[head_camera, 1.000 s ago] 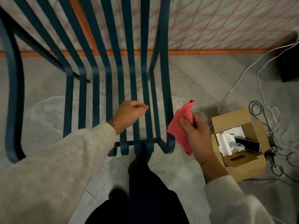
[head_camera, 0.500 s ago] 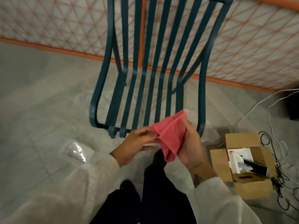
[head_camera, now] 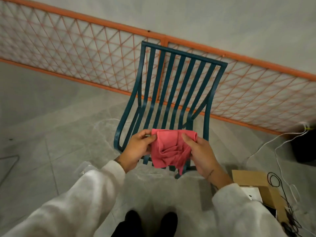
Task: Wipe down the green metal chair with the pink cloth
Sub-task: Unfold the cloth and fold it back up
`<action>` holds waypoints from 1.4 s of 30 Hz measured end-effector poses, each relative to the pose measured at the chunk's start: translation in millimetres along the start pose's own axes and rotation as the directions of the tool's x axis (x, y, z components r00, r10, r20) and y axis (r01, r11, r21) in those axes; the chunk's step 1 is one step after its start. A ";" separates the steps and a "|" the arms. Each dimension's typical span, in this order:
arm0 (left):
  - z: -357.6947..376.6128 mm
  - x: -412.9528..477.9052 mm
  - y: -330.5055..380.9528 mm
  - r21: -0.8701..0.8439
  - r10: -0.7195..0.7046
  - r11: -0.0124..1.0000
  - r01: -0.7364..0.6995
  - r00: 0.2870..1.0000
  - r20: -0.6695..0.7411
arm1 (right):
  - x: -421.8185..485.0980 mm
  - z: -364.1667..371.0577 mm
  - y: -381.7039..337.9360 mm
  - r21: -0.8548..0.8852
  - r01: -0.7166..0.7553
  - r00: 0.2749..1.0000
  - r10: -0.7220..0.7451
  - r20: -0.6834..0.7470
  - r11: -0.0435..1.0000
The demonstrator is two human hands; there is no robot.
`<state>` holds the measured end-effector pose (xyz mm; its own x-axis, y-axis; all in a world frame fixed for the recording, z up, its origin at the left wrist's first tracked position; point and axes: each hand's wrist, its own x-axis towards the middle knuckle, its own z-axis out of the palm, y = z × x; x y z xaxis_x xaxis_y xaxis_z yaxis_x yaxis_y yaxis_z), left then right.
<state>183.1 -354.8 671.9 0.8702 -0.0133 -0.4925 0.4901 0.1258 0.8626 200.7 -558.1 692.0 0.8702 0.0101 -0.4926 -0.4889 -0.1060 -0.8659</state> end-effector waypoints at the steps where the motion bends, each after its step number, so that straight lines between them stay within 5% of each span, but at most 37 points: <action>1: 3.6 -1.1 8.8 0.002 0.019 1.000 -0.019 1.000 -0.007 | -0.2 -2.2 -11.2 -0.051 0.056 0.998 -0.056 -0.006 0.997; 15: 84.1 -22.4 160.9 0.232 0.377 0.887 -0.398 0.917 0.134 | -18.2 -92.1 -193.2 -0.329 0.581 0.811 -0.561 0.163 0.744; 20: 113.0 -34.9 177.9 0.103 0.411 0.893 -0.438 0.887 0.208 | -26.8 -117.4 -239.0 -0.259 0.679 0.733 -0.650 0.198 0.687; 28: 168.4 -41.2 157.1 0.274 0.408 0.838 -0.472 0.875 0.260 | -47.1 -133.9 -298.6 -0.348 0.781 0.603 -0.772 0.200 0.519; 34: 148.8 -34.6 157.1 0.364 0.395 0.816 -0.449 0.893 0.217 | -52.7 -156.6 -324.2 -0.252 0.732 0.630 -0.770 -0.106 0.633; 38: 106.7 -31.6 173.0 0.086 0.346 0.931 -0.354 0.933 0.093 | -61.1 -171.4 -324.5 -0.144 0.703 0.678 -0.717 -0.162 0.697; 42: 67.6 -21.8 224.2 -0.209 0.369 0.910 -0.357 0.929 0.022 | -63.7 -181.9 -315.5 0.055 0.616 0.775 -0.592 -0.220 0.786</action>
<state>277.4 -393.4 883.8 0.9906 0.0126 -0.1364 0.1248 0.3263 0.9370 310.7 -706.2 1012.4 0.9775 -0.1485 0.1498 0.1481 -0.0226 -0.9887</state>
